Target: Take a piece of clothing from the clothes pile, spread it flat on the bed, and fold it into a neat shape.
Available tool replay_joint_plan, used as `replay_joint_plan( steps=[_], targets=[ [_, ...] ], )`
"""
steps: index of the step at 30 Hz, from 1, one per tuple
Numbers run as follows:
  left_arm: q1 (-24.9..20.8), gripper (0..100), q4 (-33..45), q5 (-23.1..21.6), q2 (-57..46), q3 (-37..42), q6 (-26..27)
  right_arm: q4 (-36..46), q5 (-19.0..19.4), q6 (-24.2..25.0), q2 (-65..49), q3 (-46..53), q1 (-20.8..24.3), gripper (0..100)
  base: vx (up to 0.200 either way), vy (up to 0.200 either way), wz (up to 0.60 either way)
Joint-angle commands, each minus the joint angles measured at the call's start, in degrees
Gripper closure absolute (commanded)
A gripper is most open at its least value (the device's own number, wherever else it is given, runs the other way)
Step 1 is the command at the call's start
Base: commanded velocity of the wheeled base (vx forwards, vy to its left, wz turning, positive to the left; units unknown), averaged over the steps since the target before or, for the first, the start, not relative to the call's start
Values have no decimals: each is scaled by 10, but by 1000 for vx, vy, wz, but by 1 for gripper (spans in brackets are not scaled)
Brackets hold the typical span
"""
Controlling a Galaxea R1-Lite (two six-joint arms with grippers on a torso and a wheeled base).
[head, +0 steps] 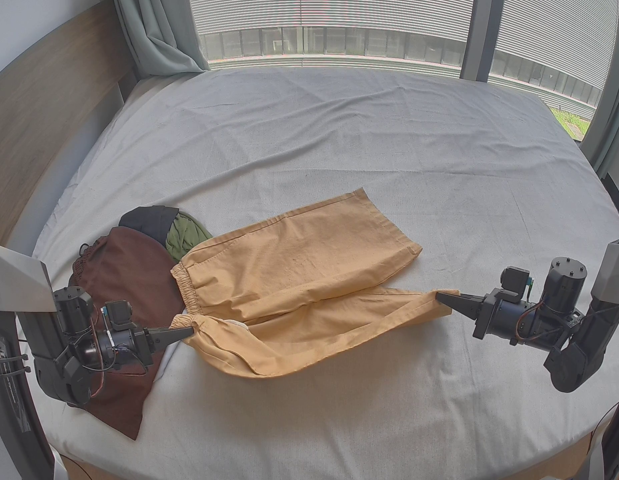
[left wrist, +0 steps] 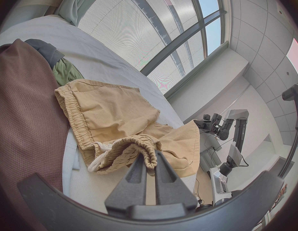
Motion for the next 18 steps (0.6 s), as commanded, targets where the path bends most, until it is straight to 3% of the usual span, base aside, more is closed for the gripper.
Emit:
replay_joint_plan(
  steps=[1,18],
  targets=[
    [-2,100,0,4,-1,-2,-1,0,0,4,-4,-9,-2,100,0,0,0],
    [-5,100,-1,33,-15,-16,-25,5,1,35,-4,-66,-6,100,0,0,0]
  ],
)
